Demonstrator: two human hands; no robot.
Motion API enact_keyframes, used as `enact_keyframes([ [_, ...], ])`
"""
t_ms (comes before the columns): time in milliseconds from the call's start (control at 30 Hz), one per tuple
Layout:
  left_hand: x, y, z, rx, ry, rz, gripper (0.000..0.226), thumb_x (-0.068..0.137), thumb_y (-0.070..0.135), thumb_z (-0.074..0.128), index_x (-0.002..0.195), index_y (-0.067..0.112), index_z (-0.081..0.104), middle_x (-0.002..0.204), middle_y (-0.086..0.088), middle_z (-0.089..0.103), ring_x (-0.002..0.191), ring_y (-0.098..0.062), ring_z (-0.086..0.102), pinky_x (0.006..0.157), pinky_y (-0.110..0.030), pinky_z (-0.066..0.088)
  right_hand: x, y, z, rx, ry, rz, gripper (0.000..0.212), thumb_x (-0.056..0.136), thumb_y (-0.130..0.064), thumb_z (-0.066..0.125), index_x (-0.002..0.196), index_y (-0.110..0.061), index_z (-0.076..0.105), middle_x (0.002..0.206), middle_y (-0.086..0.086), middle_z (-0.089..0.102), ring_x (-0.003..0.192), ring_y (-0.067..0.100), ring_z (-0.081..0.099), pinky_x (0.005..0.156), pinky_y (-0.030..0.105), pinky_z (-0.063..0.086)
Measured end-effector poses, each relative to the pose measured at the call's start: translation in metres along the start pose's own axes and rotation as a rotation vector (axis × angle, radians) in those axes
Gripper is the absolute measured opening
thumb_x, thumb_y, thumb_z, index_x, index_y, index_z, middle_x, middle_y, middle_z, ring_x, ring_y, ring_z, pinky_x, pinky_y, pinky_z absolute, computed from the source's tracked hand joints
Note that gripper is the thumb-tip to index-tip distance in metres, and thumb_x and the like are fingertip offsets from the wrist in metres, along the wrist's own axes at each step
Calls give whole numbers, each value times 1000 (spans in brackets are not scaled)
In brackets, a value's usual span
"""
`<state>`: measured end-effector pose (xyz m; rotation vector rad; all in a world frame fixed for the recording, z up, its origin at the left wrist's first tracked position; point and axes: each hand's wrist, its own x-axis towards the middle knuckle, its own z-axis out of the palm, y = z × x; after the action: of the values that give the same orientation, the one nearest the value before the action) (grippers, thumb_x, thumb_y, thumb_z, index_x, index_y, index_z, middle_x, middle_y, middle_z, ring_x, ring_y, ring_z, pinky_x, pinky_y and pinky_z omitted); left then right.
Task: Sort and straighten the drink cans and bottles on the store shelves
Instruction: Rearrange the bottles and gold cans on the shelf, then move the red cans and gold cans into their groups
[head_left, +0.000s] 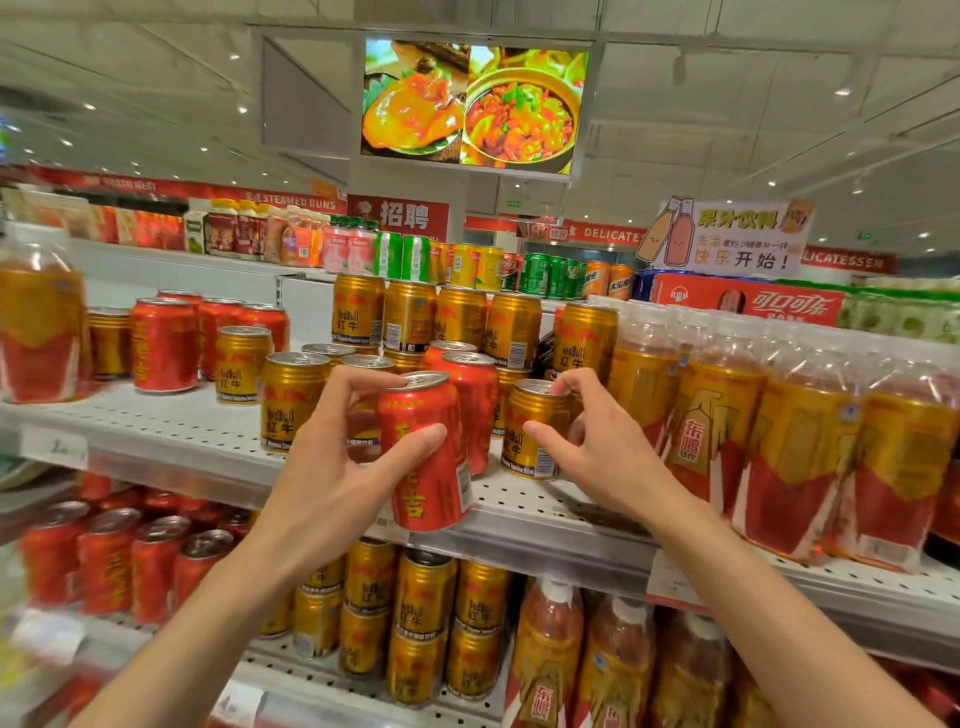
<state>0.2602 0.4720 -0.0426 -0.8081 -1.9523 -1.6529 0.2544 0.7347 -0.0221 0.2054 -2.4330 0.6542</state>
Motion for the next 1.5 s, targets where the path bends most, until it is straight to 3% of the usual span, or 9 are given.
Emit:
enact_keyframes([
  [133, 0, 0, 0, -38, -2, -26, 38, 79, 46, 74, 111, 35, 55, 114, 16, 70, 109, -7, 68, 80, -27, 60, -9, -3, -9, 28, 5, 5, 34, 96, -43, 62, 126, -33, 48, 124, -10, 48, 81, 7, 65, 79, 30, 58],
  [333, -3, 6, 14, -96, -32, -61, 31, 80, 41, 73, 107, 33, 58, 108, 15, 73, 105, -7, 70, 80, -23, 58, -39, -9, -30, 200, 101, 25, 34, 94, -39, 67, 124, -34, 54, 118, -16, 59, 90, -4, 62, 72, 19, 53],
  [533, -9, 23, 51, -135, -109, -63, 29, 81, 37, 72, 103, 23, 60, 102, 9, 75, 98, -7, 71, 78, -26, 57, -86, -15, -39, 440, -169, 27, 65, 78, -55, 73, 136, -41, 47, 117, -15, 66, 106, 1, 67, 88, 26, 57],
  [667, -17, 34, 84, -165, -164, -47, 26, 83, 35, 73, 101, 20, 62, 98, 5, 76, 94, -9, 72, 76, -23, 57, -107, -9, -40, 501, -230, 86, 82, 74, -55, 78, 144, -46, 38, 122, -19, 62, 109, -5, 66, 91, 18, 55],
  [833, -27, 38, 112, -169, -227, -48, 26, 87, 36, 69, 110, 24, 64, 103, 3, 75, 102, -13, 71, 79, -31, 61, -133, 4, -46, 556, -98, 135, 65, 77, -46, 83, 129, -55, 46, 108, -20, 68, 100, 0, 69, 78, 21, 58],
  [967, -44, 35, 126, -129, -239, -74, 27, 93, 45, 65, 117, 32, 65, 111, 11, 73, 107, -9, 69, 86, -27, 57, -155, 19, -44, 564, -54, 180, 58, 77, -48, 83, 122, -62, 47, 116, -33, 63, 109, 0, 66, 92, 34, 58],
  [1100, -71, 15, 120, -99, -86, -135, 24, 94, 47, 63, 115, 36, 65, 113, 8, 73, 107, -12, 68, 89, -39, 56, -178, 31, -33, 579, -17, 272, 72, 71, -60, 81, 134, -55, 46, 127, -29, 62, 117, -4, 61, 101, 31, 52],
  [1233, -102, -13, 100, -92, -19, -236, 22, 93, 36, 69, 115, 33, 65, 108, 6, 73, 102, -15, 70, 91, -47, 56, -195, 26, -16, 606, -6, 365, 70, 60, -65, 78, 122, -61, 46, 119, -37, 61, 114, -13, 58, 97, 20, 47],
  [1500, -136, -86, 11, -156, 43, -361, 20, 91, 32, 71, 111, 31, 66, 104, 3, 73, 98, -20, 71, 93, -52, 56, -221, -29, 60, 572, 115, 556, 70, 61, -50, 81, 123, -54, 48, 115, -30, 65, 109, -12, 60, 94, 21, 48],
])
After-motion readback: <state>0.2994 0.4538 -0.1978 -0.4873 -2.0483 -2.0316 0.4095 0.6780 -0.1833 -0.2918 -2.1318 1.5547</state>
